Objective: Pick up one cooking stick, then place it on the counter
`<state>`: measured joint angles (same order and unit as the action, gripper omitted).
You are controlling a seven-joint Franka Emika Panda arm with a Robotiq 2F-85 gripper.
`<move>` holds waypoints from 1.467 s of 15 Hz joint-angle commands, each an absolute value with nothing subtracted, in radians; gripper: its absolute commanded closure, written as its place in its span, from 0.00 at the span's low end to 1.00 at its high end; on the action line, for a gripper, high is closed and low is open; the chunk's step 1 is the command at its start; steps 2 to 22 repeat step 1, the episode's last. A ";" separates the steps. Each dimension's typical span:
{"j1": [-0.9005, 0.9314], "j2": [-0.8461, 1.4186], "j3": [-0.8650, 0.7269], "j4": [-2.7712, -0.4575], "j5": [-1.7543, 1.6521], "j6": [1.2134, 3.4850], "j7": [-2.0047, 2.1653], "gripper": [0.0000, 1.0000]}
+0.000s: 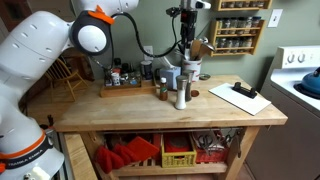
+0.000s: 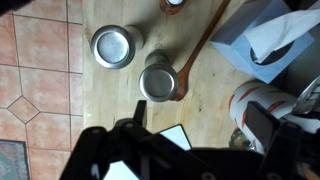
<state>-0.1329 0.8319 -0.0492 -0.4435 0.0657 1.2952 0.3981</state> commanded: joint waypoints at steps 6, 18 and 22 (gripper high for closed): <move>-0.129 0.813 -0.051 -0.461 0.061 1.303 0.391 0.00; -0.129 0.813 -0.051 -0.461 0.061 1.303 0.391 0.00; -0.129 0.813 -0.051 -0.461 0.061 1.303 0.391 0.00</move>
